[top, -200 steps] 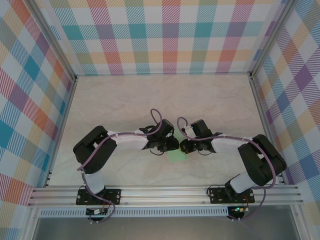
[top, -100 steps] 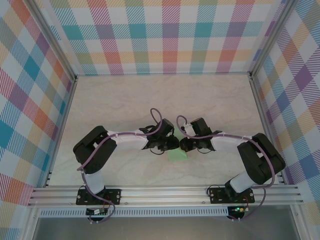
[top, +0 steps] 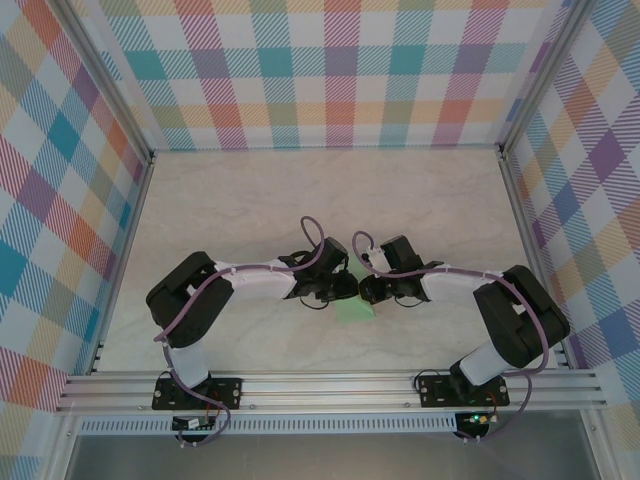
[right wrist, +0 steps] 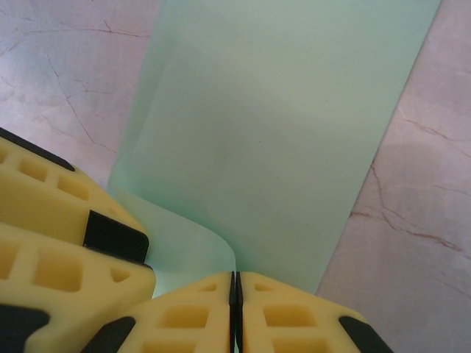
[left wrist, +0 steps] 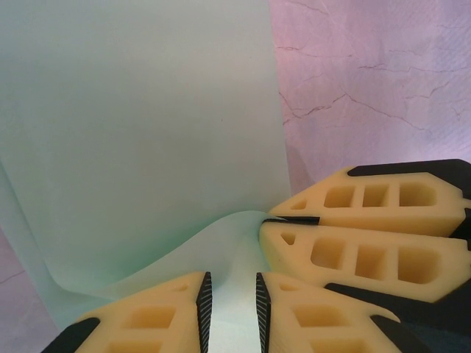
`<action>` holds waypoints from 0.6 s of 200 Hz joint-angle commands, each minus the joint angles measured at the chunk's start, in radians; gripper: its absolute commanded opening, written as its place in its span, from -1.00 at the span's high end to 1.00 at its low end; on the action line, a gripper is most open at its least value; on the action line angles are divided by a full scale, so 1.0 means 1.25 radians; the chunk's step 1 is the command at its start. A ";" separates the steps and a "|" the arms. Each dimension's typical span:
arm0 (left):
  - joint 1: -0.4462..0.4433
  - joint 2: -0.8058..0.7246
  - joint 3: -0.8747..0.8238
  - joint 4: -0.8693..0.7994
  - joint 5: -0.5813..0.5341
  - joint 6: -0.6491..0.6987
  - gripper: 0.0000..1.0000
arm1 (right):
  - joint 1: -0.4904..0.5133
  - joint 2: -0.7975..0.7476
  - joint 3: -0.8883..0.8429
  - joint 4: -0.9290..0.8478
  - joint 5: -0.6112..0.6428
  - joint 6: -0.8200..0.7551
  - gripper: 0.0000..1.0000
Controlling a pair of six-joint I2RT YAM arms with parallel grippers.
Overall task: Fold a paper plane with a square sheet of paper (pick it up from the middle)
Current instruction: Fold the triangle a second time at the center of the table.
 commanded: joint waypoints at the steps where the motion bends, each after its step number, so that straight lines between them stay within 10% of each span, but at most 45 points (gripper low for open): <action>1: -0.016 0.014 0.007 0.017 -0.005 0.003 0.49 | -0.004 -0.015 0.001 -0.009 -0.018 -0.002 0.78; 120: -0.017 0.049 0.006 0.010 -0.008 -0.018 0.55 | -0.004 -0.024 0.002 -0.021 -0.021 0.008 0.69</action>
